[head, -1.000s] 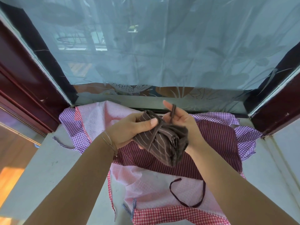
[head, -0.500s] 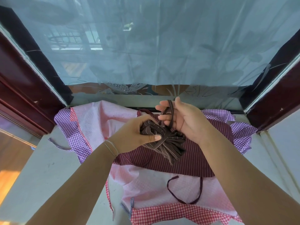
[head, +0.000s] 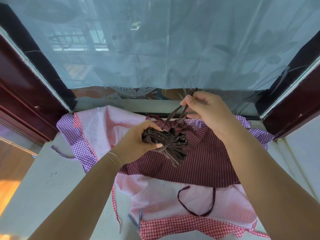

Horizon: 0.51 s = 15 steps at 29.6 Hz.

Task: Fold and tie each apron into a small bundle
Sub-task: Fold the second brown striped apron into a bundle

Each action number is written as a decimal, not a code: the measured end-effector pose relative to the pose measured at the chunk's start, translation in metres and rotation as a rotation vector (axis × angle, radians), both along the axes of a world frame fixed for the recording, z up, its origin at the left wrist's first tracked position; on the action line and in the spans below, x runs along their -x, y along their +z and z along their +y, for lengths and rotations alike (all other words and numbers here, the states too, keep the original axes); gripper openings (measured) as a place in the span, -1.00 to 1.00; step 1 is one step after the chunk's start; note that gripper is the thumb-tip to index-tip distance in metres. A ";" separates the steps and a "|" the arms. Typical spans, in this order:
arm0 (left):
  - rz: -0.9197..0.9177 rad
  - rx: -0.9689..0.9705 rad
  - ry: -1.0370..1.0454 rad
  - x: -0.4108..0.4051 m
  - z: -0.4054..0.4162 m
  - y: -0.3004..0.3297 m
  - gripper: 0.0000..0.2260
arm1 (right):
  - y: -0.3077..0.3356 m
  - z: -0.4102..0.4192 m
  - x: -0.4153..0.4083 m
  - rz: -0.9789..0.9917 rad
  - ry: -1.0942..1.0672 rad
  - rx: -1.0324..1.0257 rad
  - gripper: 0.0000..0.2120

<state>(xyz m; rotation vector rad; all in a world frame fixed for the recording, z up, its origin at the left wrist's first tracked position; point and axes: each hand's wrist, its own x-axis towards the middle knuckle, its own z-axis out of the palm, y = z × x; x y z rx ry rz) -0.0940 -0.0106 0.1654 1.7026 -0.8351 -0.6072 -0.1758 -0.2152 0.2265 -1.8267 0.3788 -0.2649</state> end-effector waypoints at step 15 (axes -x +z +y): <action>0.305 0.434 -0.093 0.014 -0.012 0.032 -0.71 | -0.017 0.015 -0.021 0.003 0.075 -0.952 -0.83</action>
